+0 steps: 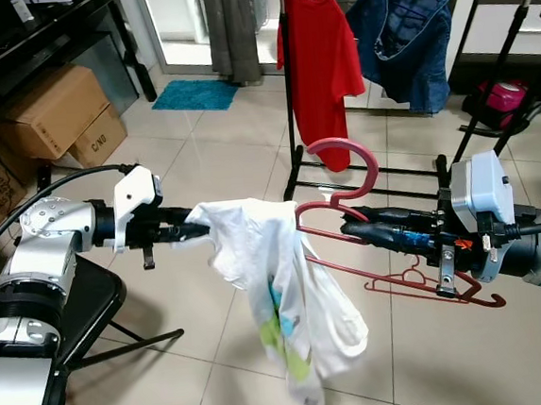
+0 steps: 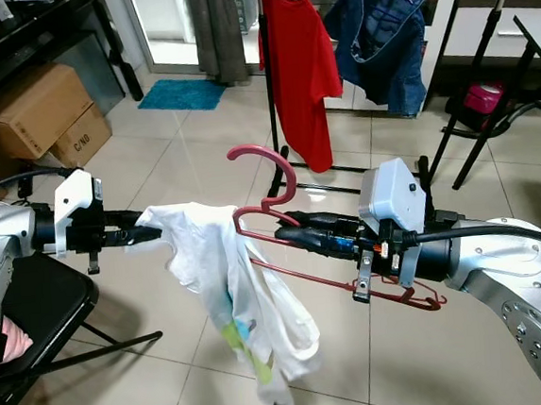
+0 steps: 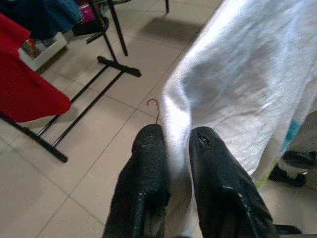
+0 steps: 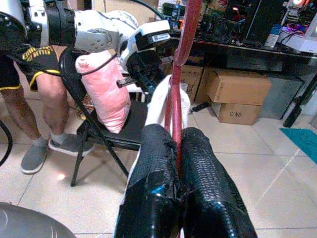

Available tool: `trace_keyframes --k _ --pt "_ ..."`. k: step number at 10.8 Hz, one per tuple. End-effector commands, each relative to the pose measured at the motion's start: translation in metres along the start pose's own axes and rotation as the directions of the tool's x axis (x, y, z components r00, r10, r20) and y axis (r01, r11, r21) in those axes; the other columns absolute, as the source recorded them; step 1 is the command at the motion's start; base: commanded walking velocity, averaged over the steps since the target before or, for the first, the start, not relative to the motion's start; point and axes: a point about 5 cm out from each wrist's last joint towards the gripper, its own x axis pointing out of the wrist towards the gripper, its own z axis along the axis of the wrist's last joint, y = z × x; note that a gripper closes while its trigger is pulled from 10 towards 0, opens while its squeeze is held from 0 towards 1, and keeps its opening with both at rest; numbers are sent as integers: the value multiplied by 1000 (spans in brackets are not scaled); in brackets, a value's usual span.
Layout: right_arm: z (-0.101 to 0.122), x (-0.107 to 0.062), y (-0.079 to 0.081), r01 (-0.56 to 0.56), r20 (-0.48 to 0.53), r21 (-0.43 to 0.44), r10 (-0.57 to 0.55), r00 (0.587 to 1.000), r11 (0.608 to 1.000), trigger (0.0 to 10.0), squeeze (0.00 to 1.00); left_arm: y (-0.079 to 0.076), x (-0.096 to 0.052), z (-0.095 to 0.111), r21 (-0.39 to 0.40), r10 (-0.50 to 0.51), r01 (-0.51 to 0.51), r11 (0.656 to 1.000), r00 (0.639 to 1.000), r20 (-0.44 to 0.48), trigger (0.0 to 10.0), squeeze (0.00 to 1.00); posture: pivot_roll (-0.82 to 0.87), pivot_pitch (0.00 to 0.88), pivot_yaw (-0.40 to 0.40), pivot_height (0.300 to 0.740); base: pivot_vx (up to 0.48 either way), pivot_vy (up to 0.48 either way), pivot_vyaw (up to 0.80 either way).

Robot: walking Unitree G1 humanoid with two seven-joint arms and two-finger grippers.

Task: Hang hanger

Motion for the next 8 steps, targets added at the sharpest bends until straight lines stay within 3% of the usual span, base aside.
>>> trace_keyframes --k 1,6,7,8 --pt "8 -2 1 0 29 -29 1 1000 1000 10000 0 6 -6 4 18 33 -32 999 999 -7 0 0 -164 27 117 740 0 0 0" --pt "7 -4 2 19 32 -22 -19 999 1000 10000 0 12 -9 1 -44 169 -167 985 984 50 0 0 -171 29 120 740 0 0 0" --pt "7 -4 2 23 36 -17 -22 999 1000 10000 0 19 -17 -6 -85 296 -293 952 955 31 0 0 -171 28 117 740 0 0 0" --pt "7 -4 2 24 38 -15 -24 999 1000 10000 0 21 -20 -9 -99 350 -348 932 937 7 0 0 -170 28 116 740 0 0 0"
